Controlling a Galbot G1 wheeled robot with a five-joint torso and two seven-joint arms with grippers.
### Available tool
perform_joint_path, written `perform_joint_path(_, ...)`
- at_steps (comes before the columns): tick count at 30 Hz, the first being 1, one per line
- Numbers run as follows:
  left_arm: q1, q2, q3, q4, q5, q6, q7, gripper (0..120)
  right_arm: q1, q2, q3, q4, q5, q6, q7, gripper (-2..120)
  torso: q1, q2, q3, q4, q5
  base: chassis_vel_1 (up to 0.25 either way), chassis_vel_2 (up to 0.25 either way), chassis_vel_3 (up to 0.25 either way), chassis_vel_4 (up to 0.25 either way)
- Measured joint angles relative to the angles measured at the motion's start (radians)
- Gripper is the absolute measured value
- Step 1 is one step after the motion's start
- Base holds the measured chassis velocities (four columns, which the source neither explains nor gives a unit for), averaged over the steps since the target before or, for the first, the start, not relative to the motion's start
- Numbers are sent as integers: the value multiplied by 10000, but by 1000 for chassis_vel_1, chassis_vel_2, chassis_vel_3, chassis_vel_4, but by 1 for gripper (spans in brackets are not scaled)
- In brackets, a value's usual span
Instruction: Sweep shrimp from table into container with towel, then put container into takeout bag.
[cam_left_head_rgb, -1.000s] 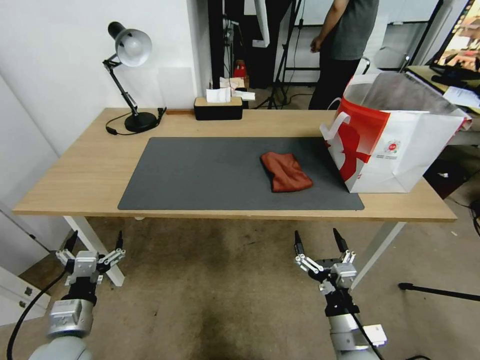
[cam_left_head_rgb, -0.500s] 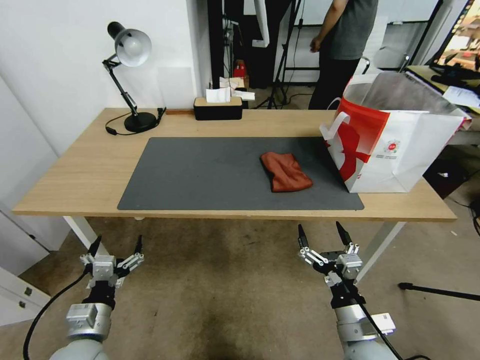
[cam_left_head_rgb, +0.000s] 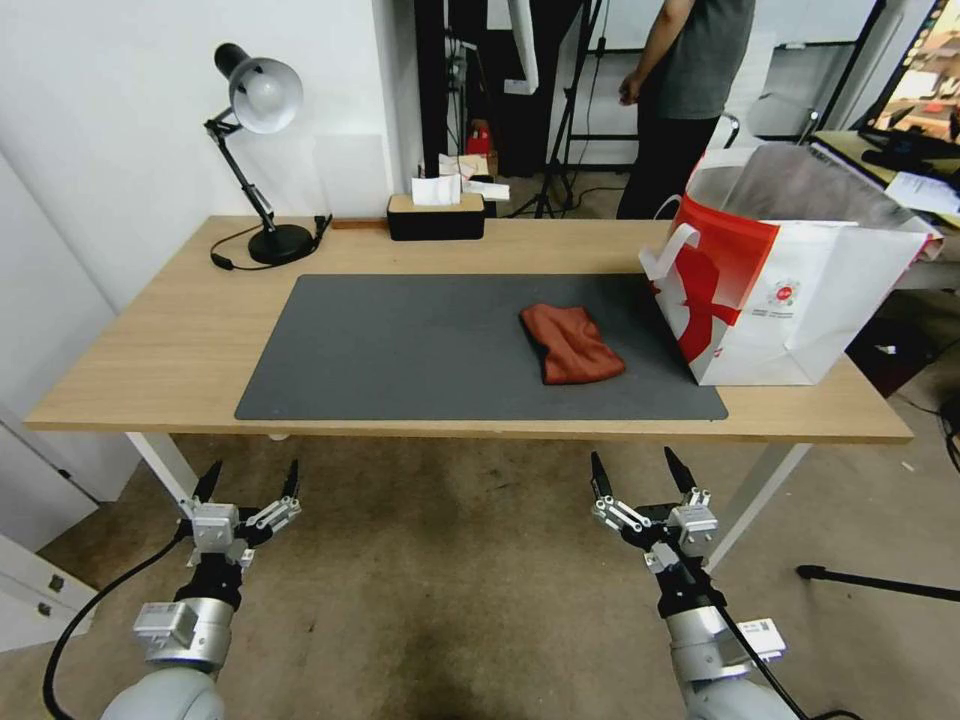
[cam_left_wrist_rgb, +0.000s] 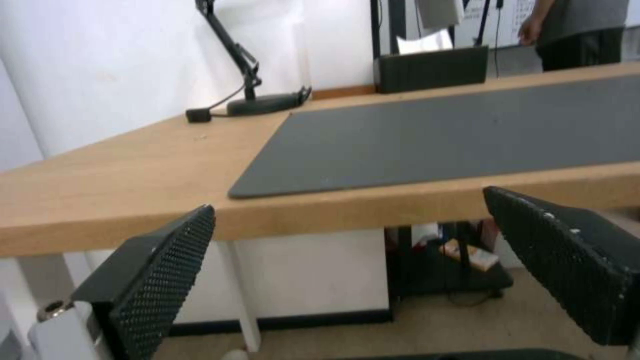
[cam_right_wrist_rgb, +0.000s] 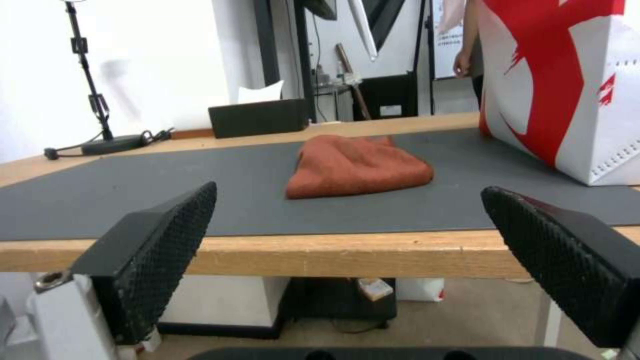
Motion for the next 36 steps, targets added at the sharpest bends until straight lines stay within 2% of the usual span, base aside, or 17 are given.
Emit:
perform_joint_path(5, -92, -12, 5, 66, -23, -156, 111, 100, 12, 13, 12, 7, 2, -8, -75, 100, 0, 0, 0, 0, 1, 0, 0, 0, 0)
perform_joint_path(36, -87, -10, 5, 66, -13, -139, 98, 100, 13, 17, 20, 17, -18, 1, -79, 100, 0, 0, 0, 0, 1, 0, 0, 0, 0)
